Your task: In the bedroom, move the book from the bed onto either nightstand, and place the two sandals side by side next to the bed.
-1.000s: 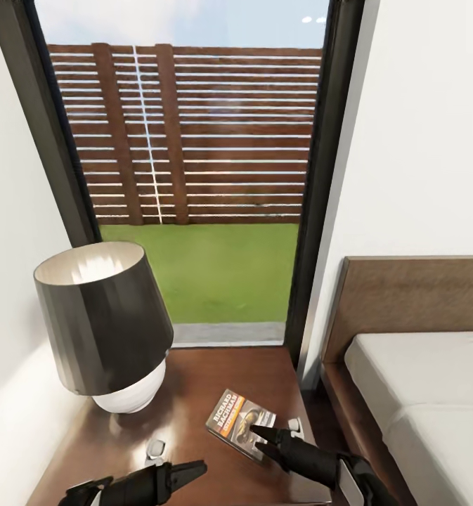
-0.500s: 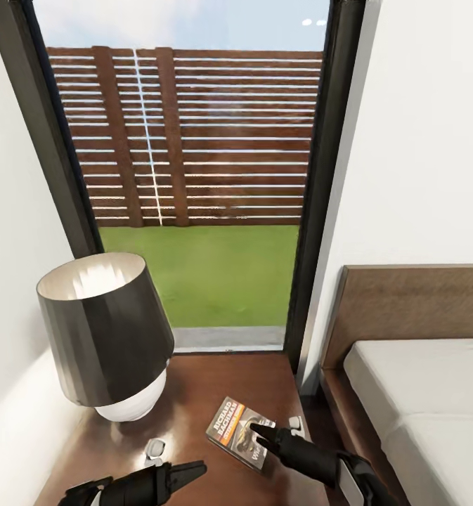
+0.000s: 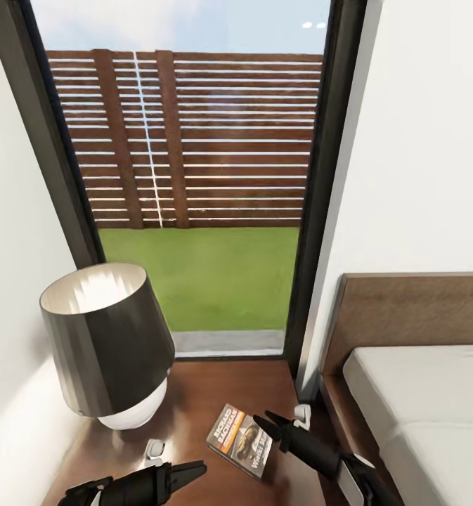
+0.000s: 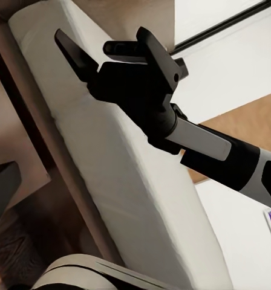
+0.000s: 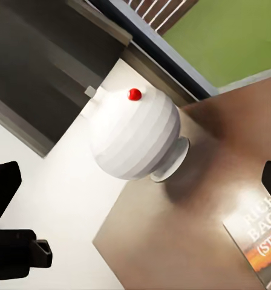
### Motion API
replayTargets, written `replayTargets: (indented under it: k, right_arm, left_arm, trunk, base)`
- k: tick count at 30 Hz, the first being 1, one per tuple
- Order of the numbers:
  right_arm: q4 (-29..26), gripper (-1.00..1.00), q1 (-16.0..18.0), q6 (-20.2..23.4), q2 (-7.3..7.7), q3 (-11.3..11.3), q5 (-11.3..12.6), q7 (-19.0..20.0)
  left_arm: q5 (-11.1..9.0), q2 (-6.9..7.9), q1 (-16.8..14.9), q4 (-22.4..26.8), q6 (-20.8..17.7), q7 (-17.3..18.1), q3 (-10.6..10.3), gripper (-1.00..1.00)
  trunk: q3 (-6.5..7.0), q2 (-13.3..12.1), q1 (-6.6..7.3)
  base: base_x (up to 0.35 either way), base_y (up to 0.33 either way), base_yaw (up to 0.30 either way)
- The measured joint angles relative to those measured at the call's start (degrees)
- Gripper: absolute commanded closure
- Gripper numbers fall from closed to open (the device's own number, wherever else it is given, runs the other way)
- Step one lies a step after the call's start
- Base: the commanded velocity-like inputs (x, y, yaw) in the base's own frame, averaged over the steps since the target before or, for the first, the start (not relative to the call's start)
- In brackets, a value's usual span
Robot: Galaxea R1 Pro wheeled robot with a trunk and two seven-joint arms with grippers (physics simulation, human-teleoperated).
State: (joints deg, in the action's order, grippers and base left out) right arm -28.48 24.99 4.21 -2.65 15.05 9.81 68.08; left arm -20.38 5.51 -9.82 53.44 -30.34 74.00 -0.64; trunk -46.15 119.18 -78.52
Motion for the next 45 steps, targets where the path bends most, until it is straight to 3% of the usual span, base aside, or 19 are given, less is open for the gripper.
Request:
replayTargets:
  k: [27,31,32,34,37,42,45]
  right_arm:
    - [0.1,-1.00,0.0,0.0,0.07,0.1,0.0,0.0]
    - [0.1,-1.00,0.0,0.0,0.10,0.0,-0.2,0.0]
    - [0.4,-1.00,0.0,0.0,0.20,0.1,-0.5,0.0]
    - [0.4,-1.00,0.0,0.0,1.51,-0.1,-0.6,0.0]
    - [0.5,-1.00,0.0,0.0,5.41,-0.1,-0.9,0.1]
    - [2.3,-1.00,-0.1,-0.1,7.65,-0.1,-1.2,0.1]
    - [6.3,-1.00,-0.1,-0.1,8.95,-0.2,-3.1,0.1]
  left_arm:
    - [0.2,-0.06,0.0,-0.2,0.1,-0.5,-0.1,-1.00]
    - [0.6,-0.09,0.0,-0.3,0.1,-1.9,-0.2,-1.00]
    - [0.9,-0.21,0.0,-0.6,0.2,-4.9,-0.2,-1.00]
    - [0.9,-0.26,0.0,-1.3,0.6,-7.4,-0.2,-1.00]
    - [1.0,-0.34,0.0,-1.7,1.5,-9.4,-0.3,-1.00]
    - [1.0,-0.35,0.0,-1.9,1.9,-10.2,-0.2,-1.00]
    - [1.0,-0.35,0.0,-1.9,3.1,-10.3,-0.3,-1.00]
  trunk:
    - [4.85,-10.8,5.93]
    - [5.57,-12.4,6.81]
    - [5.74,-12.8,7.03]
    - [6.10,-13.6,7.47]
    - [6.64,-14.8,8.13]
    - [7.54,-16.8,9.23]
    - [8.08,-18.1,9.89]
  base:
    - [0.000,0.000,0.000]
    - [0.000,0.000,0.000]
    - [0.000,0.000,0.000]
    - [0.000,0.000,0.000]
    - [0.000,0.000,0.000]
    - [0.000,0.000,0.000]
    - [0.000,0.000,0.000]
